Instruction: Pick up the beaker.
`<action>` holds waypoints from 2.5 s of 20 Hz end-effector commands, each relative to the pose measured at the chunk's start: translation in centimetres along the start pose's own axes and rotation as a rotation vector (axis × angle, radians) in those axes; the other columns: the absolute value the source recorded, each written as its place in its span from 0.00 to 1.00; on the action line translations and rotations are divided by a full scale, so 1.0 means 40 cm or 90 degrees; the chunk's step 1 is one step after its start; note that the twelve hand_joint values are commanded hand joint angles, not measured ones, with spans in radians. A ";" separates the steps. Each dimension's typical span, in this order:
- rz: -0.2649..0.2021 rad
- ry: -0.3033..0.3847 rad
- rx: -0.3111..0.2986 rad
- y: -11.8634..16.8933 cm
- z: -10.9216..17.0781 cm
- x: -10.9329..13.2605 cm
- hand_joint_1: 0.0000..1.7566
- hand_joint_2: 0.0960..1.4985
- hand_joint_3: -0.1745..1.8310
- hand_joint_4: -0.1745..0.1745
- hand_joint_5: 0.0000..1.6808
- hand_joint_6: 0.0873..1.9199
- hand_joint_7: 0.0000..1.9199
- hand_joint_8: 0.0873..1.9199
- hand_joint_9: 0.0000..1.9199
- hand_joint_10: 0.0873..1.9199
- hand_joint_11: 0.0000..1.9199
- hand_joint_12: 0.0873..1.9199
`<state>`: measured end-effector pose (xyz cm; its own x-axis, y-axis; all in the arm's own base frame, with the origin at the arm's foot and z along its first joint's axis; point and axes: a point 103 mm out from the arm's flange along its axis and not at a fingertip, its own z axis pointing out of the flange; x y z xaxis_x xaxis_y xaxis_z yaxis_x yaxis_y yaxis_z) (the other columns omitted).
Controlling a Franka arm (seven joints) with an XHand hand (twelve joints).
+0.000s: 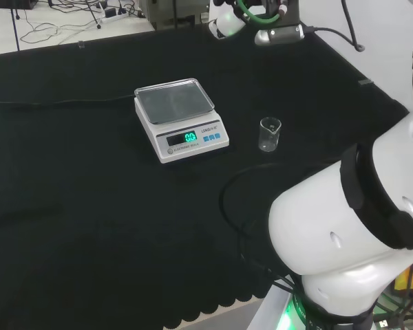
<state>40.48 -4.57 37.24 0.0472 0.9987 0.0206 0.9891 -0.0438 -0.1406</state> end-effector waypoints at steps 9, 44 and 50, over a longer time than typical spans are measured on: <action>0.054 0.034 0.070 0.060 0.162 -0.104 0.34 0.51 0.28 0.52 0.28 0.09 0.17 0.32 0.20 0.40 0.00 0.72; 0.116 0.108 0.182 0.125 0.483 -0.269 0.36 0.51 0.28 0.48 0.29 0.09 0.18 0.32 0.22 0.40 0.00 0.74; 0.117 0.125 0.196 0.127 0.514 -0.303 0.36 0.51 0.28 0.48 0.29 0.09 0.18 0.32 0.22 0.40 0.00 0.74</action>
<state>42.16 -15.31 16.60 0.2686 0.9538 0.1342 0.8790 -0.1858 -0.4390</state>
